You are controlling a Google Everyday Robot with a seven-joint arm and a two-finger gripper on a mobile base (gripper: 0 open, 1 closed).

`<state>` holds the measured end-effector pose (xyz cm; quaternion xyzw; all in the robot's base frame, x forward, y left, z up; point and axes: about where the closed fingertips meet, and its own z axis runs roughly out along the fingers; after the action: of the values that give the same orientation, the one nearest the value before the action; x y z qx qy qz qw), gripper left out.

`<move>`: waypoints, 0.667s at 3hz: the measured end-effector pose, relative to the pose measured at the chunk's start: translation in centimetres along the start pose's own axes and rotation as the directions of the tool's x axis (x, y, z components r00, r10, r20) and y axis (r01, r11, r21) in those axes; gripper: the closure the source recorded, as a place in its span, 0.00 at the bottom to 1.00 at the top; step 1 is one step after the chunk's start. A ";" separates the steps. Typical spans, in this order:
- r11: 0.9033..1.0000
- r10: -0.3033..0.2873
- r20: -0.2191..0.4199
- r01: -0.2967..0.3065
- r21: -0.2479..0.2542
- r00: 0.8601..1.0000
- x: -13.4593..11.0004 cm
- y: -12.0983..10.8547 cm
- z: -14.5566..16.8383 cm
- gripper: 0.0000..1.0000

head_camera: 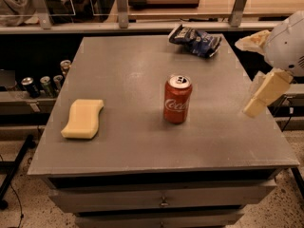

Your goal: Knock coke can over

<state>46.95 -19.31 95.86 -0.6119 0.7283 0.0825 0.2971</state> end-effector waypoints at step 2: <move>0.995 0.033 0.319 0.000 -0.103 0.947 -0.7 -0.5 3.5 0.00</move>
Offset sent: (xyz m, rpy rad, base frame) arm 0.0232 0.0301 -0.0360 0.5343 0.0524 0.1844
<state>48.62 -17.12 93.55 -0.5988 0.6703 0.2200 0.3791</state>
